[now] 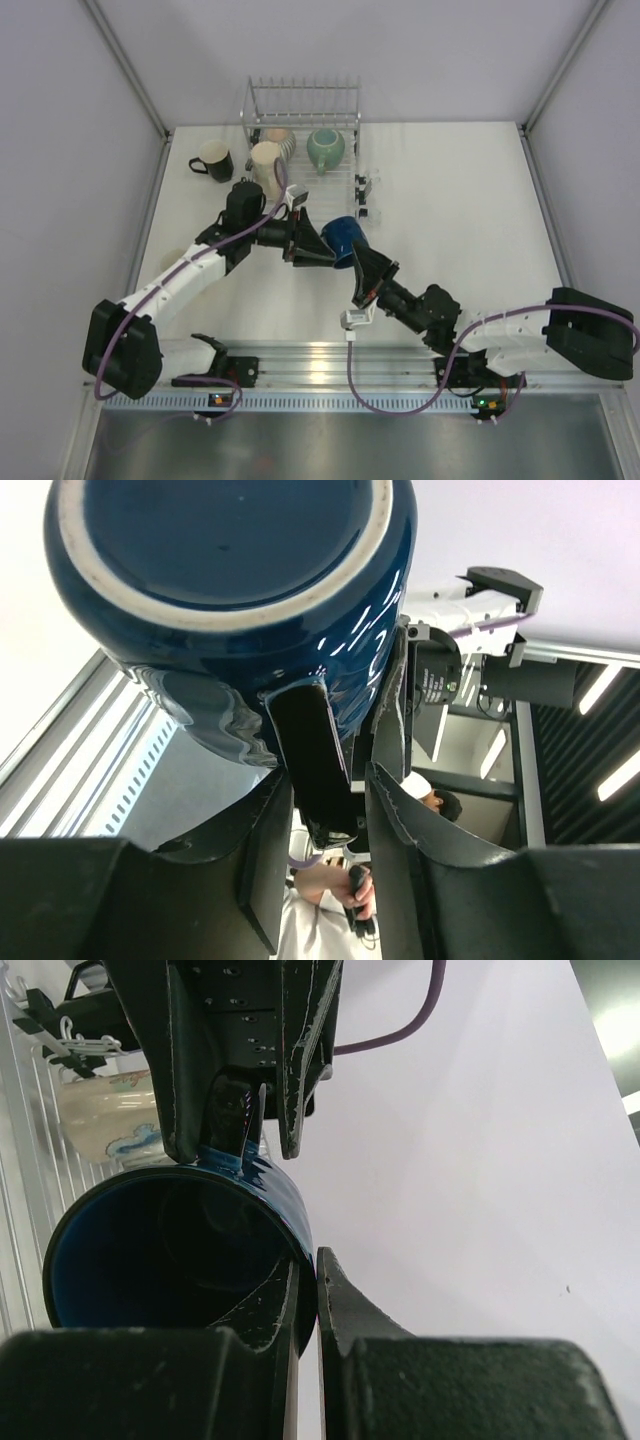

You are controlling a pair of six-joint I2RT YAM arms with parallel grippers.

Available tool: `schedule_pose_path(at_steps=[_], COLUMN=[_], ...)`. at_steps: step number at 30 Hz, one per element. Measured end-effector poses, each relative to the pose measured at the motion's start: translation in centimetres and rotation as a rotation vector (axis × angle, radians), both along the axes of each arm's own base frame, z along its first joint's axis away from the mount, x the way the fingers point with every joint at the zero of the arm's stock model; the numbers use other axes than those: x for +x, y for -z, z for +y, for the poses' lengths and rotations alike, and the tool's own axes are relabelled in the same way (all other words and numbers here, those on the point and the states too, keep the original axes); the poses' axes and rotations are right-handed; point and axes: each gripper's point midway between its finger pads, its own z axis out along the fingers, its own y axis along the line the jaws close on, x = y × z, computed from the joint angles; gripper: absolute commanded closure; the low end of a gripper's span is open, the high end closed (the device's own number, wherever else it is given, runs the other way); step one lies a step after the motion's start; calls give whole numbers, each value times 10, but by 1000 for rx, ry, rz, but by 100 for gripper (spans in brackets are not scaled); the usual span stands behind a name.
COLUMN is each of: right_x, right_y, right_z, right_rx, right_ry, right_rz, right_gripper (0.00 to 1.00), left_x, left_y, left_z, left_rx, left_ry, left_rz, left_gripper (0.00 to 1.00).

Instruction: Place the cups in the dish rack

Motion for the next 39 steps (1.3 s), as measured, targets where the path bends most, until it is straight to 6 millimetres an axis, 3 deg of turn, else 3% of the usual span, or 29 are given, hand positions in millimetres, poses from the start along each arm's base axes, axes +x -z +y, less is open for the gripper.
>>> schedule_pose_path(at_steps=[7,9,13,14,15,22,23,28,39], right_x=[-1,-2,-5,-6,-6,-10,-11,-15,-23], right_y=[2,2,-3,-3,-1,4,4,1,-12], right_z=[-1,-1,-1,-1,-1,3,4,7,4], right_rx=[-10,-21,-35,-49,-65,-114,-113,-96,7], right_ry=[-2,-2,-10,-9,-4,3,-1,-20,-54], right_rz=[-8,-20,-53,-65,-73,-90,-89,-84,-52], right_gripper=[100,100,100,100,100,78,70,56,45], left_x=[-1,-1,-3,-3,-3,-4,-4,0,22], left_y=[3,4,7,10,13,20,20,18,2], left_z=[-2,-2,-2,-3,-3,-2,-2,-3,-8], left_rx=[-12,-13,-9,-4,3,22,23,40,65], left_ry=[45,52,67,69,67,74,74,45,-44], left_rz=[27,36,52,56,65,70,67,33,-72], left_gripper=[60,65,85,97,100,100,100,100,100])
